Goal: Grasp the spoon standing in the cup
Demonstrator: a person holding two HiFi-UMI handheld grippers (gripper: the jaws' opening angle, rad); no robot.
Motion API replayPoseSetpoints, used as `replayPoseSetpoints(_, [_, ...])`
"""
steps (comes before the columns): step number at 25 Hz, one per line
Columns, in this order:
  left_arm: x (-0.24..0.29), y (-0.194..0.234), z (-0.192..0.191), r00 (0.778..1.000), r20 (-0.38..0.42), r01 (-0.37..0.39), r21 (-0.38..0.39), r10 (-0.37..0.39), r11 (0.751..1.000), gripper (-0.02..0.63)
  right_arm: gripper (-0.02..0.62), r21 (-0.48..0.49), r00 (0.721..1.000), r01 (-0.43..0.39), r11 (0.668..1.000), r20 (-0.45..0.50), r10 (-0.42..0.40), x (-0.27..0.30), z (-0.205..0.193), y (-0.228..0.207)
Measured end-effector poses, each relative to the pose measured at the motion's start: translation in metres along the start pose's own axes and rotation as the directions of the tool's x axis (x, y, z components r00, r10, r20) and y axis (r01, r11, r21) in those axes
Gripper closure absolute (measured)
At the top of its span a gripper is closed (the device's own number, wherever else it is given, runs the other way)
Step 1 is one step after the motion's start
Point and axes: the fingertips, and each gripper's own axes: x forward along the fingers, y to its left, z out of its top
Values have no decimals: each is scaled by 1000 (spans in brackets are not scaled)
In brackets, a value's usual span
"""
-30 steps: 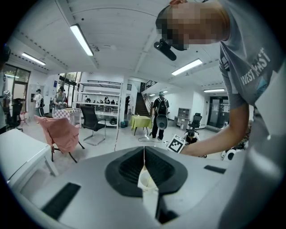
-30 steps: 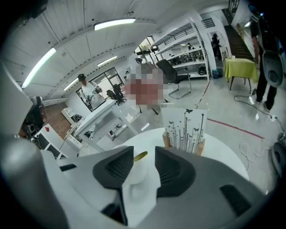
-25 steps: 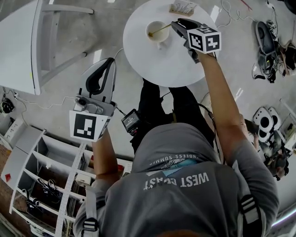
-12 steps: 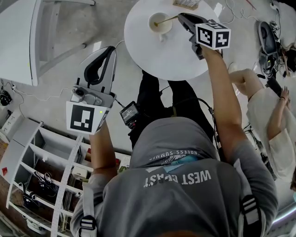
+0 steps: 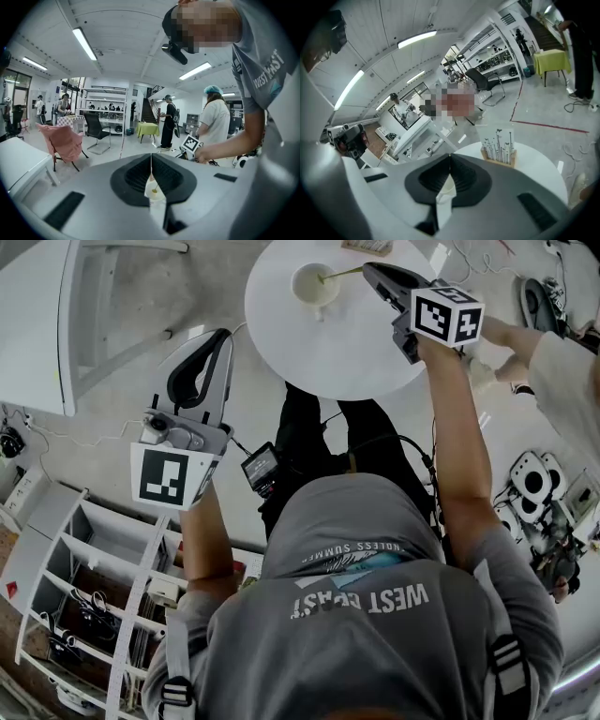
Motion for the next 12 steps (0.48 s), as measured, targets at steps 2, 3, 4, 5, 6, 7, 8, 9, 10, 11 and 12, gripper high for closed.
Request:
replayPoseSetpoints(2, [2,-3,1,1000,-1,1,-4,-1,1000,597,592,20,1000,-1,1000,22,0,-10,3,-2])
replayPoseSetpoints(3, [3,-4,2,1000,-5,1,-3,-1,1000,597,592,32,999,-1,999,34,0,-15,5,-3])
replayPoseSetpoints(4, [4,-5,3,1000,-6,3,2,-3,1000,597,592,44,999,-3,999,46,1,-21,7,-4])
replayPoseSetpoints(5, [4,-7,4,1000,-5,6,9,-6,1000,597,592,56,998,-9,998,60,5,-26,10,-5])
replayPoseSetpoints(6, [5,-9,5,1000,-4,10,14,-10,1000,597,592,69,997,-15,998,74,10,-32,12,-5])
replayPoseSetpoints(7, [6,-10,7,1000,-3,13,17,-13,1000,597,592,84,996,-18,996,86,11,-37,13,-7])
replayPoseSetpoints(8, [7,-12,8,1000,-4,16,20,-16,1000,597,592,101,995,-19,995,97,9,-43,14,-9])
replayPoseSetpoints(9, [8,-14,8,1000,-5,19,22,-19,1000,597,592,118,994,-19,993,107,6,-47,14,-12])
replayPoseSetpoints(10, [9,-15,9,1000,-7,22,24,-22,999,597,592,135,993,-19,991,114,3,-52,13,-15])
replayPoseSetpoints(11, [10,-16,9,1000,-7,25,26,-25,999,597,592,152,993,-20,988,122,1,-56,12,-18])
replayPoseSetpoints(12, [11,-17,9,1000,-7,28,28,-28,999,597,592,169,991,-24,985,131,2,-59,12,-20])
